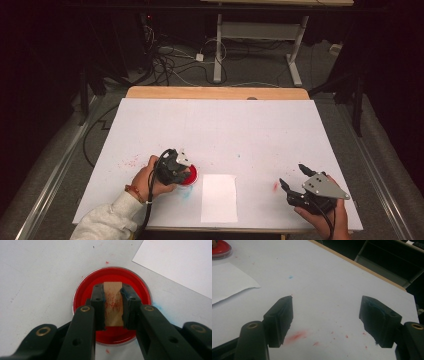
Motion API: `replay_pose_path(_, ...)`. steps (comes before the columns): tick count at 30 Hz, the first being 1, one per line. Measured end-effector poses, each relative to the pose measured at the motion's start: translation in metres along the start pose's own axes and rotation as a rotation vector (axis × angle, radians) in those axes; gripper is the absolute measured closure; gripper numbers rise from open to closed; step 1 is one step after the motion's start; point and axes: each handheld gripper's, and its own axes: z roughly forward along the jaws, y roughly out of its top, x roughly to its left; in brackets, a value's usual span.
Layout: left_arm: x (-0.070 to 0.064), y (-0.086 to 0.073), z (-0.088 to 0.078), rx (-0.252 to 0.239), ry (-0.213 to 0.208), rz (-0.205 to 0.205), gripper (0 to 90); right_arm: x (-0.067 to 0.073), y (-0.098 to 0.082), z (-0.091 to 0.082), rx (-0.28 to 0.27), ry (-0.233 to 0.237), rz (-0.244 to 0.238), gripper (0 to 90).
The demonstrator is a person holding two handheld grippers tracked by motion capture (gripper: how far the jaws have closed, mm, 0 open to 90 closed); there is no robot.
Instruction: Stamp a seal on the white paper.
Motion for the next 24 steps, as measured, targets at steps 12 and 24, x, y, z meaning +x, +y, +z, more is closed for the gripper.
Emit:
replay_pose_path(12, -0.001, -0.001, -0.001, -0.016, 0.007, -0.003, 73.7, 0.000, -0.001, 0.000, 0.003, 0.008, -0.006, 27.7)
replay_pose_path(24, -0.003, 0.000, -0.010, -0.055, 0.008, 0.011, 73.7, 0.000, 0.000, 0.000, -0.001, 0.009, -0.012, 27.7)
